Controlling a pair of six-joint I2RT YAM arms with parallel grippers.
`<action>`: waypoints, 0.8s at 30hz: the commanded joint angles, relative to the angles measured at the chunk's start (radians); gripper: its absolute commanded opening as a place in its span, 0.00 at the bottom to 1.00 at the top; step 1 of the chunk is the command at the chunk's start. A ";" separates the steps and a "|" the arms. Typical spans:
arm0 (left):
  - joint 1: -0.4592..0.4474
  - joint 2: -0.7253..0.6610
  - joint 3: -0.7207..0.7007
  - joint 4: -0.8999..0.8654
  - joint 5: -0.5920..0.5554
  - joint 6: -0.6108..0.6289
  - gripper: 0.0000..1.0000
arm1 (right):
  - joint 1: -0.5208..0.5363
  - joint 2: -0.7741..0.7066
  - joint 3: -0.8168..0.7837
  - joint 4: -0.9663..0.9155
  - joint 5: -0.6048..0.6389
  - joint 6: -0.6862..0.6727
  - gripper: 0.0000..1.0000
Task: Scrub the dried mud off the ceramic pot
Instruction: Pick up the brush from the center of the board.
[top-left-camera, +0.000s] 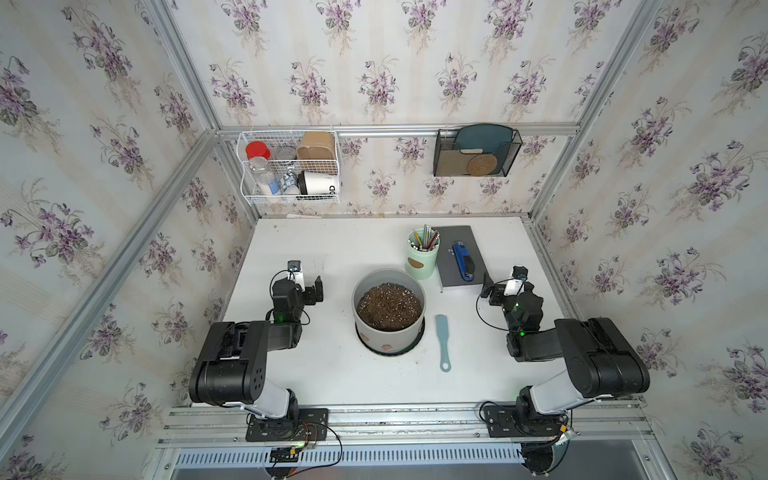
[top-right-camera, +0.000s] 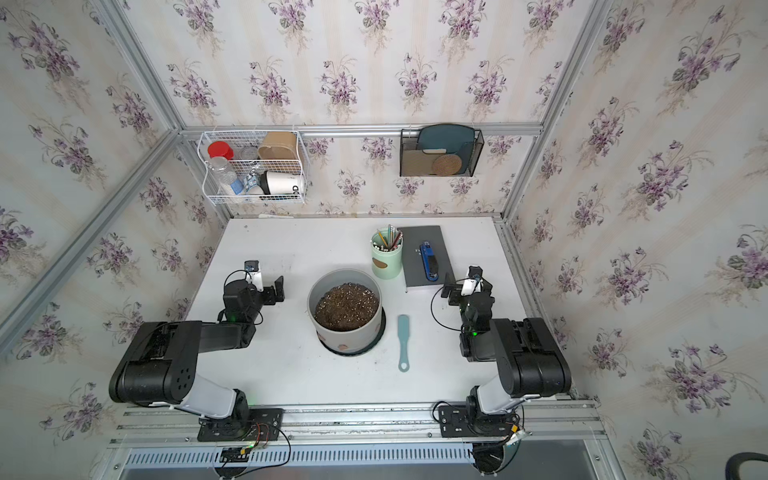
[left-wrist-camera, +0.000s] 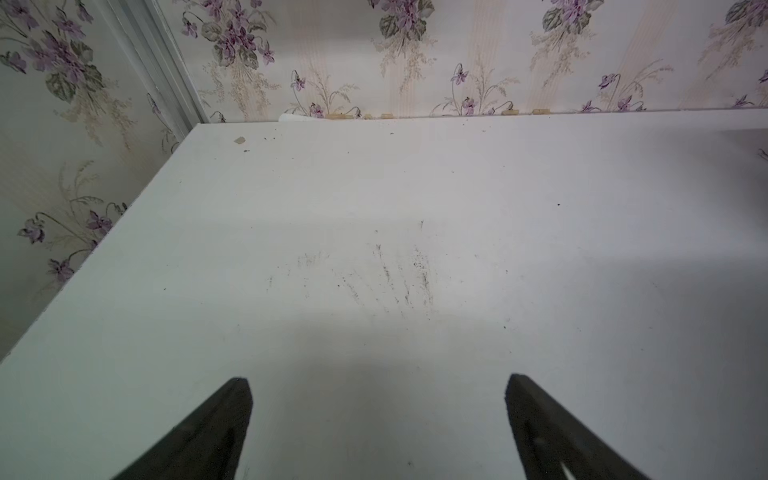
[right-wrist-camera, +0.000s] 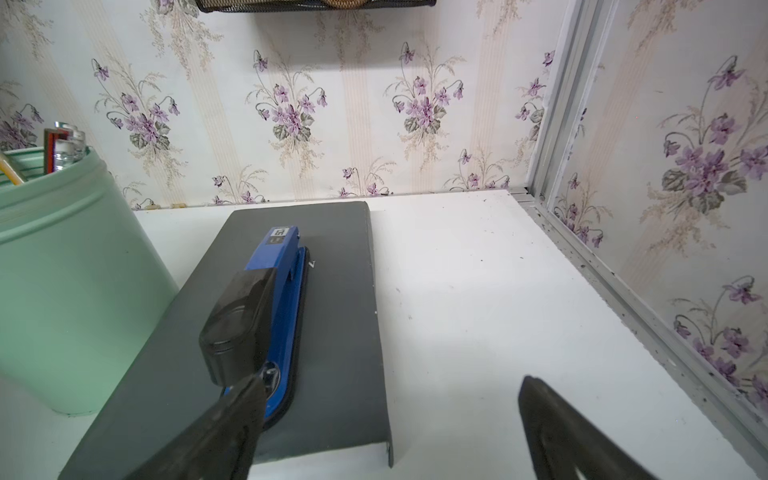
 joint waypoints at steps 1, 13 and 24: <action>0.001 0.002 0.004 0.035 0.005 0.006 0.99 | 0.000 -0.002 0.001 0.033 -0.002 0.001 1.00; 0.001 0.006 -0.011 0.066 -0.081 -0.031 0.99 | 0.000 -0.002 0.001 0.031 -0.003 0.001 1.00; -0.026 0.006 -0.003 0.055 -0.119 -0.008 0.99 | 0.000 -0.002 0.001 0.032 -0.002 0.002 1.00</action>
